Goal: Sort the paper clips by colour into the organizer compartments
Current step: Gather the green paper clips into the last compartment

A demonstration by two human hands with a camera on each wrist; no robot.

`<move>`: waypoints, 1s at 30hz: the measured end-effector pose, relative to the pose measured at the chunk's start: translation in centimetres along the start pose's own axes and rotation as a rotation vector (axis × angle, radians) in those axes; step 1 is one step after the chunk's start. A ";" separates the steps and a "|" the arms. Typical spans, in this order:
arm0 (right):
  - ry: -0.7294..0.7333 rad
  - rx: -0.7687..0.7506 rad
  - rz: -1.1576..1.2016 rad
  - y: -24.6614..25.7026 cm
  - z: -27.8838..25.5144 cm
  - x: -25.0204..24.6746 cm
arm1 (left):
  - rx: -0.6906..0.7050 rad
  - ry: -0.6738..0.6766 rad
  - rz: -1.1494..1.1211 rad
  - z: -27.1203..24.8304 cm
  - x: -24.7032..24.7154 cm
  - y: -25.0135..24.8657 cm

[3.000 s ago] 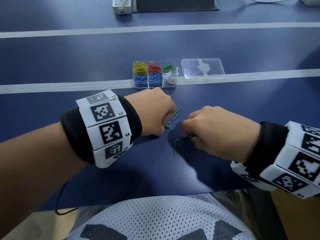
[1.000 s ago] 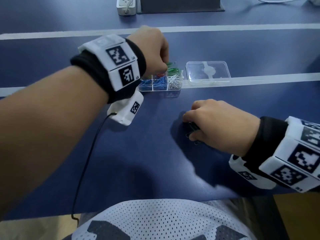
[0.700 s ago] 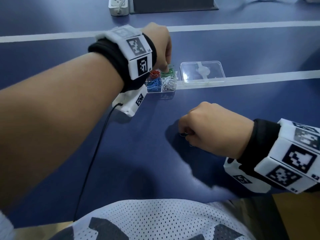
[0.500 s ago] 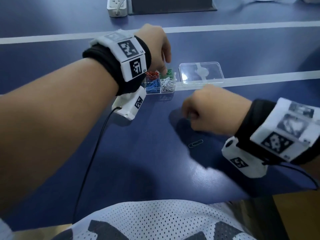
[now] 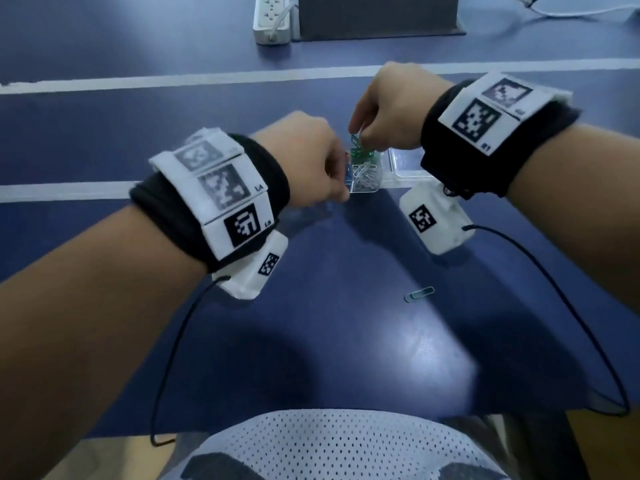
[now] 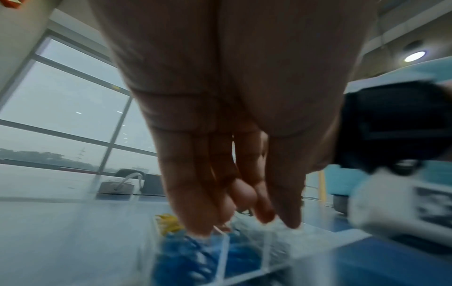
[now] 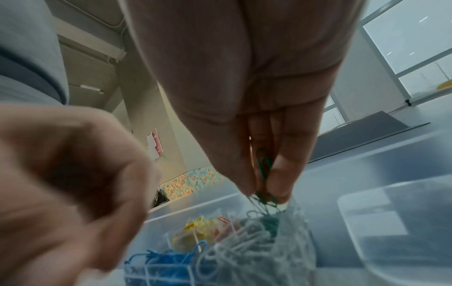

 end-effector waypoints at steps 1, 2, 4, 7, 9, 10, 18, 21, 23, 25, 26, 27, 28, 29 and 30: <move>0.001 0.003 0.002 0.0 0.1 0.2 | 0.044 0.062 0.008 -0.8 1.1 -1.1; -0.004 0.006 0.012 0.0 0.1 0.3 | 0.098 0.118 0.015 -1.5 2.2 -2.4; -0.024 0.020 0.053 -0.4 0.1 0.2 | 0.207 0.204 0.035 -2.8 4.2 -5.3; -0.038 0.032 0.159 -1.1 0.2 0.0 | 0.298 0.263 0.074 -3.8 6.7 -8.9; -0.020 0.025 0.253 -1.6 0.4 0.3 | 0.295 0.291 0.123 -4.0 8.0 -10.2; -0.004 0.017 0.286 -1.7 0.4 0.6 | 0.294 0.297 0.154 -4.0 8.4 -10.6; 0.086 -0.052 0.367 -1.9 0.1 1.3 | 0.339 0.312 0.236 -4.5 8.9 -12.2; 0.069 -0.081 0.379 -1.9 -0.1 1.2 | 0.306 0.309 0.253 -4.5 8.8 -11.9; 0.051 -0.091 0.432 -1.9 -0.4 0.8 | 0.261 0.296 0.221 -4.0 7.9 -10.8; 0.013 -0.095 0.486 -2.3 -0.8 0.1 | 0.196 0.280 0.175 -2.9 6.3 -8.9; -0.010 -0.089 0.510 -2.7 -1.0 -0.2 | 0.159 0.245 0.155 -2.1 5.2 -7.7; -0.031 -0.077 0.520 -3.3 -1.1 -0.6 | 0.117 0.188 0.150 -1.1 3.9 -6.4; -0.050 -0.060 0.510 -3.9 -1.2 -0.9 | 0.074 0.113 0.153 -0.1 2.5 -5.0; -0.066 -0.042 0.478 -4.6 -1.3 -1.1 | 0.040 0.039 0.162 0.7 1.2 -3.9; -0.076 -0.026 0.423 -5.4 -1.3 -1.3 | 0.021 -0.019 0.166 1.5 0.3 -3.0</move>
Point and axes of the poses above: each hand's wrist, its own z-axis towards the middle knuckle, its own x-axis out of the palm, y = z × x, the point moved 10 cm from there along z, towards the middle knuckle
